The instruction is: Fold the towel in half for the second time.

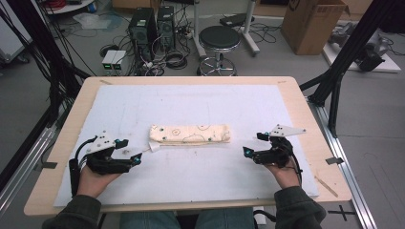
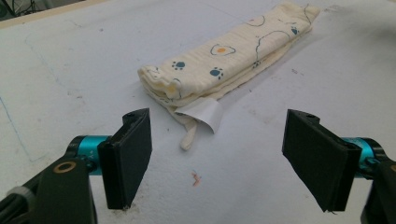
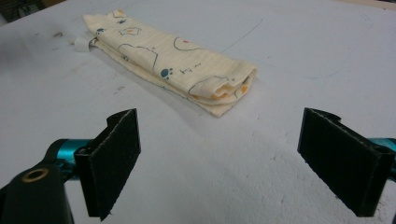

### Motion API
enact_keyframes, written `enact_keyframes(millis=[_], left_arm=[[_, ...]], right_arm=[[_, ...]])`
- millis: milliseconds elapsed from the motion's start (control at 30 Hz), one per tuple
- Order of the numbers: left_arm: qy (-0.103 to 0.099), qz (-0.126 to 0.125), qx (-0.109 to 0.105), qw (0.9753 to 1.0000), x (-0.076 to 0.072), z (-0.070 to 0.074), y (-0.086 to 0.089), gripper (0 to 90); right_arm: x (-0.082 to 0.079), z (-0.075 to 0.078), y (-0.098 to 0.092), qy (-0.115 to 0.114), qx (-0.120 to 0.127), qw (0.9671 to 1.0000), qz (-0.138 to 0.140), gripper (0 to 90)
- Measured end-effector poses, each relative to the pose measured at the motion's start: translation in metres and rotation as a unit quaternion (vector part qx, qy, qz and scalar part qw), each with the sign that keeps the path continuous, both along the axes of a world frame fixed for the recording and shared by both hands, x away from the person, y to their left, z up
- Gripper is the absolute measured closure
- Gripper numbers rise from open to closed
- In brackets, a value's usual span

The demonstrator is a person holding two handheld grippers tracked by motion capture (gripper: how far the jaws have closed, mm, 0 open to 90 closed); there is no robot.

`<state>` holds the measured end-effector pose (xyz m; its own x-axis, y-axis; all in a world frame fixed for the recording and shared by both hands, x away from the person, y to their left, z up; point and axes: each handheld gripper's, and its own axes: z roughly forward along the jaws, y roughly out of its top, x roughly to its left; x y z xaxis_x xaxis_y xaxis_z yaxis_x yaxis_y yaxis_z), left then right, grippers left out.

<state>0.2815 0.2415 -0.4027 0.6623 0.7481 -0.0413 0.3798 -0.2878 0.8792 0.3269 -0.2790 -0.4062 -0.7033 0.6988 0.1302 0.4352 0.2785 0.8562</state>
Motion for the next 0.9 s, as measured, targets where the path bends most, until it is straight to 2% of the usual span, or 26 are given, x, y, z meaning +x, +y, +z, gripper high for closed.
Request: enact_keyframes(millis=[233, 367, 700, 900], left_arm=[[-0.004, 0.0, 0.009, 0.9999, -0.009, -0.002, 0.002, 24.5], [-0.006, 0.0, 0.008, 1.0, -0.014, -0.003, 0.002, 24.5], [-0.007, -0.003, 0.025, 0.9997, -0.025, -0.005, 0.001, 24.4], [-0.01, -0.002, 0.022, 0.9997, -0.03, -0.004, 0.001, 24.3]], right_arm=[[-0.007, -0.003, -0.004, -0.005, -0.002, 1.0, 0.0, 12.5], [-0.011, -0.004, -0.006, -0.005, -0.001, 1.0, -0.001, 12.5], [-0.023, -0.006, -0.009, -0.008, 0.0, 1.0, 0.002, 12.5], [-0.031, -0.007, -0.011, -0.003, -0.002, 1.0, 0.001, 12.5]])
